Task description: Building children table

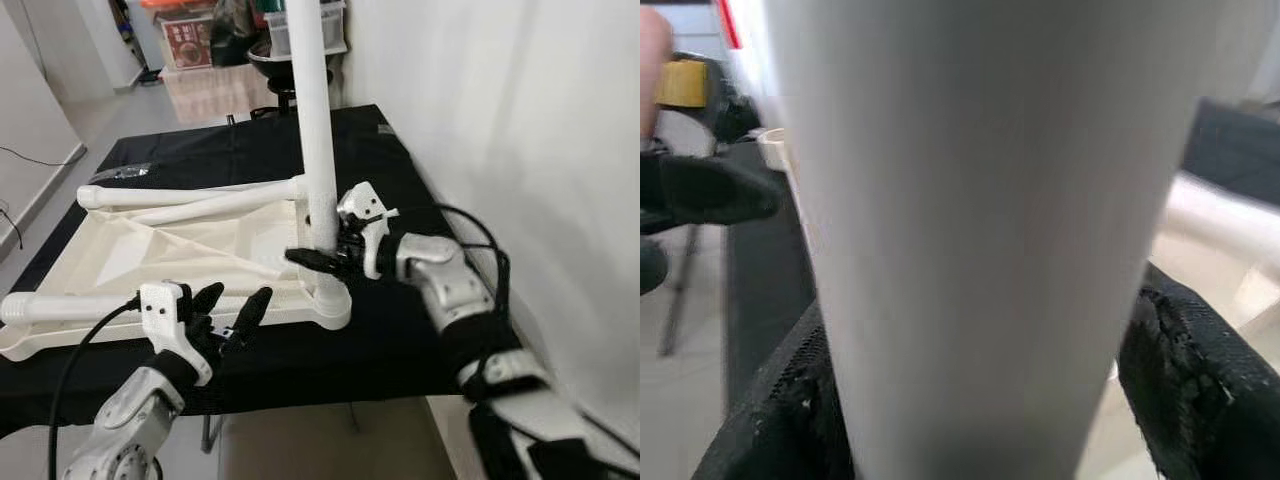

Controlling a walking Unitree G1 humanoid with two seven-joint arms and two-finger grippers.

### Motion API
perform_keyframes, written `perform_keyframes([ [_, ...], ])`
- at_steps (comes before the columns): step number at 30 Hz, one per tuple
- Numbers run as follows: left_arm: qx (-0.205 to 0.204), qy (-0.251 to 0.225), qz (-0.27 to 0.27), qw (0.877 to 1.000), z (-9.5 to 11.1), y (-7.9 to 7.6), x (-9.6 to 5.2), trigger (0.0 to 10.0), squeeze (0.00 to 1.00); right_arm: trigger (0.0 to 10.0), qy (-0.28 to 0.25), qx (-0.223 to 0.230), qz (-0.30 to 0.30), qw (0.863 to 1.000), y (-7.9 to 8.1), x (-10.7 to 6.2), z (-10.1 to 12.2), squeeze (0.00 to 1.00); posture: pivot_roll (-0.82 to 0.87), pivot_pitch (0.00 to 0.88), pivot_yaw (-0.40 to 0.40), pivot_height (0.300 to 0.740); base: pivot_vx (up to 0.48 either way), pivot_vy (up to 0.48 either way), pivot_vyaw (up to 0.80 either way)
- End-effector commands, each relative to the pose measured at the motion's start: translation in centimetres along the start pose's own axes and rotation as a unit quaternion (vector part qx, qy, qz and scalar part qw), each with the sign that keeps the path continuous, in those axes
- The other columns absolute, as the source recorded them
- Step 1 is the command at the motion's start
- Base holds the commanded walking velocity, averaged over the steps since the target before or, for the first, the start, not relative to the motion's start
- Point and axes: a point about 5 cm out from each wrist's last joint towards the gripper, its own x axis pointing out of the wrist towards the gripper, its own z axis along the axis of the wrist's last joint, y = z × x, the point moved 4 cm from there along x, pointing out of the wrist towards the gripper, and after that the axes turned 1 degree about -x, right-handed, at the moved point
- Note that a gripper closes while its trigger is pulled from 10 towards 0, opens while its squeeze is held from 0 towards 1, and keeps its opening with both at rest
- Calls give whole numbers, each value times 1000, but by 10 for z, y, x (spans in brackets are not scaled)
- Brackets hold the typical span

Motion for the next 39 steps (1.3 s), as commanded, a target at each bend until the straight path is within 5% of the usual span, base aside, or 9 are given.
perform_keyframes([
  [1,1,5,7,1000,-2,3,-2,10000,0,10000,-11,10,15,1000,2,6,4,0,-44,27,60,740,0,0,0],
  [5,1,5,7,1000,-2,2,-2,10000,0,10000,-14,18,25,999,1,7,6,0,-41,29,61,740,0,0,0],
  [6,1,6,6,1000,-2,2,-2,10000,0,2039,-16,21,30,999,1,7,7,0,-40,29,61,740,0,0,0],
  [7,1,7,6,1000,-2,2,-2,10000,0,0,-26,36,40,998,0,6,9,0,-39,30,60,740,0,0,0],
  [33,-7,14,2,1000,-8,2,-4,10000,0,0,80,37,-275,957,9,19,-51,0,-60,12,55,740,0,0,0],
  [34,-5,7,13,1000,-7,4,-5,10000,0,10000,60,47,-246,966,10,21,-45,349,-55,10,54,740,0,0,0],
  [36,-5,6,16,1000,-6,4,-5,10000,0,10000,56,48,-243,967,11,20,-43,349,-55,10,54,740,0,0,0],
  [37,-5,5,17,1000,-7,5,-5,10000,0,10000,44,47,-213,975,11,20,-38,1000,-53,11,55,740,0,0,0],
  [39,-6,6,17,1000,-7,5,-5,10000,0,10000,37,45,-195,979,11,20,-35,1000,-53,11,55,740,0,0,0],
])
